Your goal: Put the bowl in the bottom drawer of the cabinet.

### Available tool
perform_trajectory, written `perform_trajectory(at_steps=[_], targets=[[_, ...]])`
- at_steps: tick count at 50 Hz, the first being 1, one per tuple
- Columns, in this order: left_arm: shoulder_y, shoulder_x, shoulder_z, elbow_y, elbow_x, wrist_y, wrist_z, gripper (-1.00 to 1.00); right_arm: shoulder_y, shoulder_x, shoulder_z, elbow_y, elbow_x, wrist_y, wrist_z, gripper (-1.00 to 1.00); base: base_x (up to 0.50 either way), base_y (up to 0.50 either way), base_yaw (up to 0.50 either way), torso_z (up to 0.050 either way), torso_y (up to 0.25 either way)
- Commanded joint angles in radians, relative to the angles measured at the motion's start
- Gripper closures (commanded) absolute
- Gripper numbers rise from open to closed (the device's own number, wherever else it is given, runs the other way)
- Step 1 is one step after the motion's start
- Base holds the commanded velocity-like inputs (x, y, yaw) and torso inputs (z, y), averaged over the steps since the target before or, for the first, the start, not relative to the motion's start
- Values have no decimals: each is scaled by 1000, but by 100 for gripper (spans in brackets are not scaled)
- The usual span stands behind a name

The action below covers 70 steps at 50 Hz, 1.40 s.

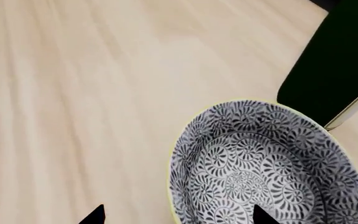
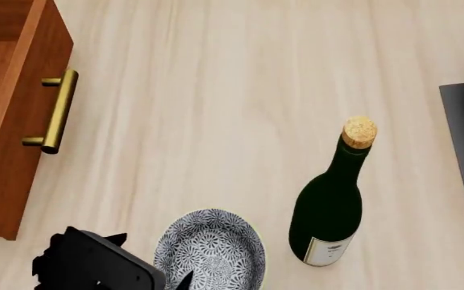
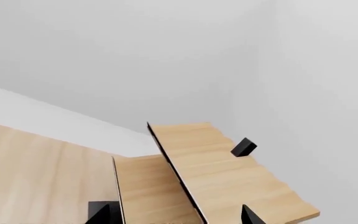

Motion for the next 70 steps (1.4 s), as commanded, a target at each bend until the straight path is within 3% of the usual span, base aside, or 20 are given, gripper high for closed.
perform_trajectory(at_steps=[1, 8, 16, 19, 21, 24, 25, 47, 57, 66, 70], targets=[[-35, 20, 41, -102, 49, 37, 35, -100, 0, 32, -30, 0, 2, -11, 40, -100, 0, 0, 0, 0, 0], [-52, 35, 53, -185, 75, 66, 56, -100, 0, 46, -40, 0, 4, -12, 58, -100, 2, 0, 0, 0, 0], [-56, 42, 57, -227, 86, 85, 63, -100, 0, 151, -117, 0, 12, -40, 181, -100, 3, -1, -1, 0, -2], [-57, 47, 57, -239, 87, 89, 63, -100, 0, 217, -164, 0, 14, -62, 259, -100, 0, -1, -3, 0, -4], [-57, 49, 57, -241, 85, 89, 63, -100, 1, 387, -291, 0, 13, -133, 456, -100, 0, -3, -3, 0, -5], [-55, 50, 57, -243, 84, 90, 62, -100, 1, 387, -295, 0, 11, -134, 457, -100, 4, -3, -3, 0, -3], [-55, 51, 55, -243, 83, 90, 59, 100, 1, 386, -295, 0, 10, -134, 457, -100, 11, -3, -3, 0, -12], [-42, 36, 26, -148, 38, 75, 28, 100, 1, 382, -304, 0, 5, -138, 457, -100, 0, 0, 0, 0, -2], [-128, 24, -156, 192, -219, -90, -138, 100, 1, 388, -291, 0, 18, -140, 457, -100, 0, 0, 0, 0, 0], [-311, 32, -321, 258, -484, -183, -305, 100, 1, 392, -257, 0, 41, -138, 448, -100, 0, 0, 0, 0, 0], [-386, 32, -352, 244, -545, -191, -347, 100, 0, 293, -167, 0, 53, -93, 327, -100, 0, 0, 0, 0, 0]])
